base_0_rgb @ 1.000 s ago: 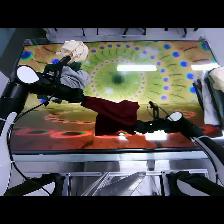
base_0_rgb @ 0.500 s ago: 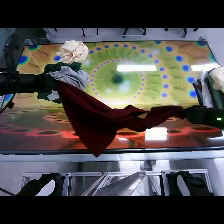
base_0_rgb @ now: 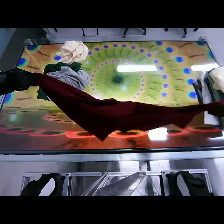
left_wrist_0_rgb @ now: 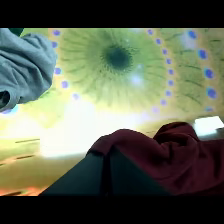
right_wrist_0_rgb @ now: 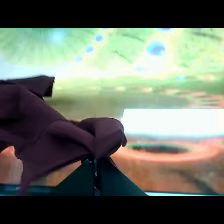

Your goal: Fold the shirts.

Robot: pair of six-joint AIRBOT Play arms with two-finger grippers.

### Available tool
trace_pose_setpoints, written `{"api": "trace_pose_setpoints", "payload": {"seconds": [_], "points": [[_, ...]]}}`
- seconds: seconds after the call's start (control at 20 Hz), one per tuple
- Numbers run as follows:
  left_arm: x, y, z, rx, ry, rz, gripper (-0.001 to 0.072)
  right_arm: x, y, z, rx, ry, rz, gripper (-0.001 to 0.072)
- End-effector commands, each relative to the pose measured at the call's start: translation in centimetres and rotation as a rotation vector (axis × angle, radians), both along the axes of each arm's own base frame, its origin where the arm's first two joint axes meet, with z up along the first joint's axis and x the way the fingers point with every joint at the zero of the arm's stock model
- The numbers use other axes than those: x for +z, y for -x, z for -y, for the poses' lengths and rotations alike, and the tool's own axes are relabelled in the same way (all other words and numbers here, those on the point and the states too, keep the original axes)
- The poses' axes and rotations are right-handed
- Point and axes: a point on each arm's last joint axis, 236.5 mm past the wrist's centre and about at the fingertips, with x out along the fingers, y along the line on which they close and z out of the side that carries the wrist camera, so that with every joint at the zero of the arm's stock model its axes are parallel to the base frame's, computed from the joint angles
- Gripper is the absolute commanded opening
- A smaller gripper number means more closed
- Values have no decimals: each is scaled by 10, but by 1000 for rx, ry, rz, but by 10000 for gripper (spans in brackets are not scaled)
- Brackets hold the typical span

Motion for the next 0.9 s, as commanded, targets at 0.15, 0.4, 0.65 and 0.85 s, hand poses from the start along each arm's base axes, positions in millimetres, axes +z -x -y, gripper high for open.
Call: {"api": "trace_pose_setpoints", "payload": {"seconds": [0.15, 0.4, 0.65, 0.85], "points": [[-116, -76, 66, -147, 37, -195, 16, -98, 11, 7, -39, -59, -302, 26], [-199, -142, 109, -231, 30, -288, 17, -174, -3, 28, -119, -45, -401, 26], [-216, -171, 108, -236, 62, -375, 686, -193, -10, 26, -120, -80, -473, 26], [-207, -102, 72, -380, 34, -627, 638, -193, -14, 16, -99, -124, -474, 26]]}}
